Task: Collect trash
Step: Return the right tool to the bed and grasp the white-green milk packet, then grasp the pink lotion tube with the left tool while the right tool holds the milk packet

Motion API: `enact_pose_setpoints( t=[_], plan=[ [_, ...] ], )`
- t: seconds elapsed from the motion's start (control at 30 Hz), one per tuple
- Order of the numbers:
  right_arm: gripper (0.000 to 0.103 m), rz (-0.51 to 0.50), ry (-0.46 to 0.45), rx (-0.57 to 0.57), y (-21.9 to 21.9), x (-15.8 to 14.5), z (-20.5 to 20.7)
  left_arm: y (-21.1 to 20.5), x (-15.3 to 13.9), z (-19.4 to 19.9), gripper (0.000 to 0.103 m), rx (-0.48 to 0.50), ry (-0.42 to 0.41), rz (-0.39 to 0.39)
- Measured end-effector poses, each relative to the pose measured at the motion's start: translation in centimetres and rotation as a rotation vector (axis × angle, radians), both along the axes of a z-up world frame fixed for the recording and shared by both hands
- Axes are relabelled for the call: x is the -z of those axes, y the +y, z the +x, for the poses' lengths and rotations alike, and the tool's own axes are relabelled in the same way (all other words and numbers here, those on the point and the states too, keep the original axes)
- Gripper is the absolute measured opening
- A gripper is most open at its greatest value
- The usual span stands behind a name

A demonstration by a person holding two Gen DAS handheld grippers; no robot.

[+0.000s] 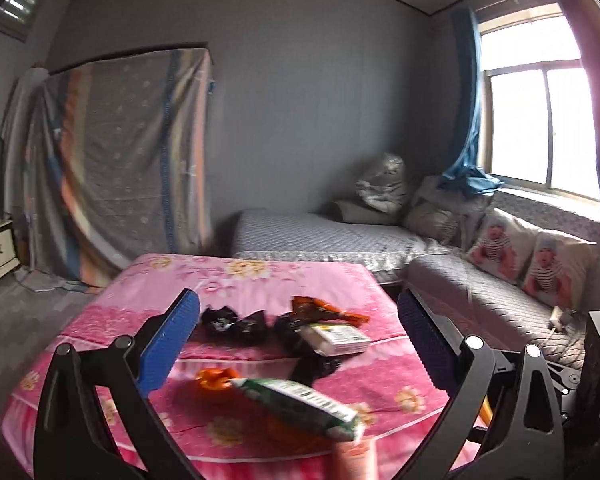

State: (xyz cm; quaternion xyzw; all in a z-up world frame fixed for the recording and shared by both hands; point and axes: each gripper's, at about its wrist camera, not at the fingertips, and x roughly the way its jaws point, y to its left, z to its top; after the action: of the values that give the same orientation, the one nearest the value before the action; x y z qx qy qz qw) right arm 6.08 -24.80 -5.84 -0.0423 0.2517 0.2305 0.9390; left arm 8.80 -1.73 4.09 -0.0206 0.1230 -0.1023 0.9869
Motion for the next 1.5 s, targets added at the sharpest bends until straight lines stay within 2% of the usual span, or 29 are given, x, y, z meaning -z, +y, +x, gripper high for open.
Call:
enact_pose_setpoints(
  t=[0.1,0.17,0.33,0.5,0.67,0.8,0.83,0.87,0.9,1.0,1.17,1.37,1.5],
  plan=[
    [0.083,-0.074,0.057,-0.132,5.1,0.1,2.8,4.0,1.9,-0.1,0.095,-0.051,0.072,-0.016],
    [0.083,-0.089,0.105,-0.194,7.3,0.0,4.7,6.3,3.1,-0.3,0.095,-0.067,0.116,-0.047],
    [0.083,-0.025,0.302,-0.256,9.6,0.3,10.5,9.8,5.5,-1.0,0.095,-0.096,0.163,-0.100],
    [0.083,0.047,0.491,-0.241,10.0,2.5,15.4,10.7,7.2,-0.6,0.095,-0.073,0.205,-0.106],
    [0.083,0.056,0.599,-0.221,10.3,4.7,18.2,9.8,8.3,0.2,0.095,0.004,0.258,-0.083],
    [0.082,0.050,0.666,-0.218,10.8,6.2,19.5,8.0,9.8,1.0,0.095,0.098,0.338,-0.047],
    [0.077,0.047,0.678,-0.219,11.1,6.5,19.7,7.4,10.2,1.1,0.095,0.120,0.359,-0.038],
    [0.073,0.043,0.681,-0.219,11.3,6.7,19.8,6.8,10.6,1.3,0.095,0.142,0.381,-0.028],
    [0.064,0.050,0.681,-0.227,11.4,6.7,19.8,6.3,11.0,1.4,0.095,0.161,0.399,-0.019],
    [0.060,0.052,0.648,-0.244,11.6,6.0,19.1,4.8,11.8,1.4,0.095,0.201,0.426,0.019],
    [0.060,0.137,0.562,-0.257,9.8,3.3,16.9,1.6,12.7,1.1,0.095,0.289,0.465,0.083],
    [0.060,0.248,0.459,-0.224,4.8,-0.1,13.2,-3.0,14.2,1.0,0.095,0.400,0.545,0.159],
    [0.060,0.298,0.419,-0.188,1.5,-0.8,10.7,-5.2,15.6,1.7,0.095,0.384,0.585,0.210]
  ],
)
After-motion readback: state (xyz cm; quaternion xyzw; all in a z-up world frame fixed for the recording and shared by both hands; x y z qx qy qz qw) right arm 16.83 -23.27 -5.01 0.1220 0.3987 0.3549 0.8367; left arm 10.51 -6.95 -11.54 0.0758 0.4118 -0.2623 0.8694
